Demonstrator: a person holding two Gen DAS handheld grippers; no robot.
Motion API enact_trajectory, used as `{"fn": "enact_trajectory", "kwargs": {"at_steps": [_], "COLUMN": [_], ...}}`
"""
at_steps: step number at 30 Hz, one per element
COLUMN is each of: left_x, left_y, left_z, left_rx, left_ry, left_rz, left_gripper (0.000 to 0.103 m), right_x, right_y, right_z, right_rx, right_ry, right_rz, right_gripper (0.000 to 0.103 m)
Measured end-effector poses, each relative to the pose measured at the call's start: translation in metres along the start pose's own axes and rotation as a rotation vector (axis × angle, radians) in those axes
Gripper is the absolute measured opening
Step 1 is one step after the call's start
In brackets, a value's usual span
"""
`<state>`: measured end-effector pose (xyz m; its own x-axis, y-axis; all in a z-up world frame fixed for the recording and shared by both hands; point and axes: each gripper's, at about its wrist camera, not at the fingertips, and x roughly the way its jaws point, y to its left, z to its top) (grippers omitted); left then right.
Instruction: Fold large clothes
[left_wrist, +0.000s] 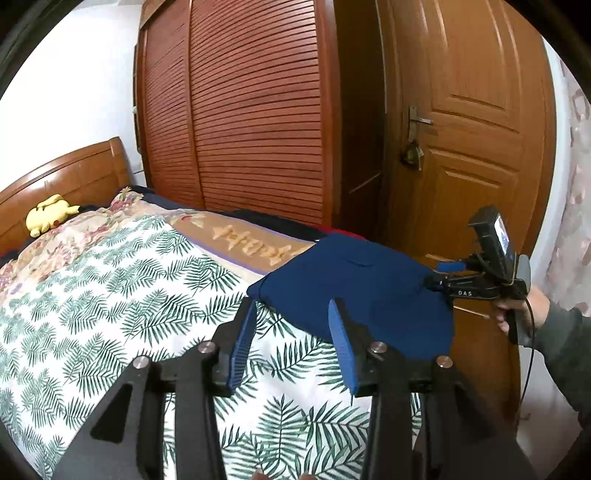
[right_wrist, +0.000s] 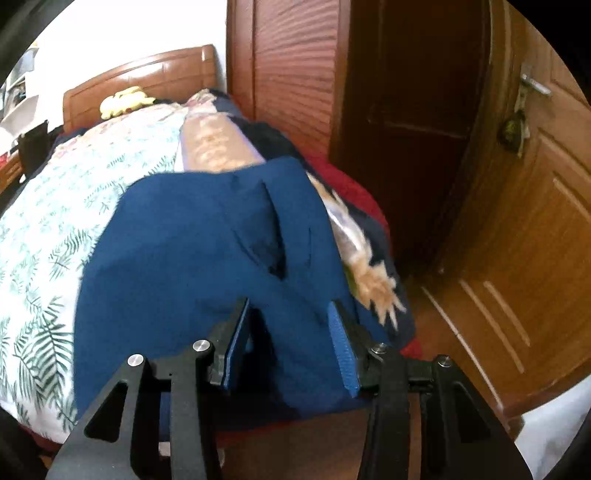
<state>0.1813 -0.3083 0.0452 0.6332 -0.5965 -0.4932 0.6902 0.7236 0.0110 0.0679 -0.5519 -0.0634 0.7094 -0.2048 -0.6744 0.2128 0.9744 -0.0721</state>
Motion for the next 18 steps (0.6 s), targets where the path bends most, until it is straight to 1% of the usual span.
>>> {"fn": "enact_trajectory", "kwargs": {"at_steps": [1,3,4,6,9,13,15,18], "left_x": [-0.002,-0.008,-0.011,-0.013,-0.017,-0.023,-0.025,-0.028], "left_y": [0.002,0.008,0.011,0.021,0.033,0.051,0.062,0.077], "left_z": [-0.001,-0.007,-0.012,-0.020,-0.033,-0.056,-0.069,-0.089], "left_rx": [-0.002,-0.004,-0.008,-0.022,-0.041,-0.076,-0.103,-0.153], "left_ry": [-0.002,-0.005,-0.006,0.006,0.024,0.044,0.059,0.081], "left_rz": [0.007,0.028,0.045,0.063,0.093,0.127,0.153,0.208], "left_gripper": [0.042,0.046,0.047,0.047,0.047,0.047,0.047,0.047], "right_x": [-0.005,-0.017,-0.020,-0.029,-0.033,-0.031,-0.029,-0.026], "right_y": [0.005,0.020,0.028,0.049,0.082,0.127,0.151,0.188], "right_z": [0.000,0.005,0.007,0.006,0.003,-0.002,-0.002,0.000], "right_rx": [-0.006,-0.025,-0.035,-0.052,-0.076,-0.091,-0.103,-0.128], "right_ry": [-0.012,-0.042,-0.053,-0.087,-0.112,-0.130,-0.136,-0.146], "right_rz": [-0.004,0.007,0.015,0.020,0.065,0.135,0.176,0.226], "right_gripper": [0.046,0.055,0.057,0.067,0.074,0.082,0.086,0.088]}}
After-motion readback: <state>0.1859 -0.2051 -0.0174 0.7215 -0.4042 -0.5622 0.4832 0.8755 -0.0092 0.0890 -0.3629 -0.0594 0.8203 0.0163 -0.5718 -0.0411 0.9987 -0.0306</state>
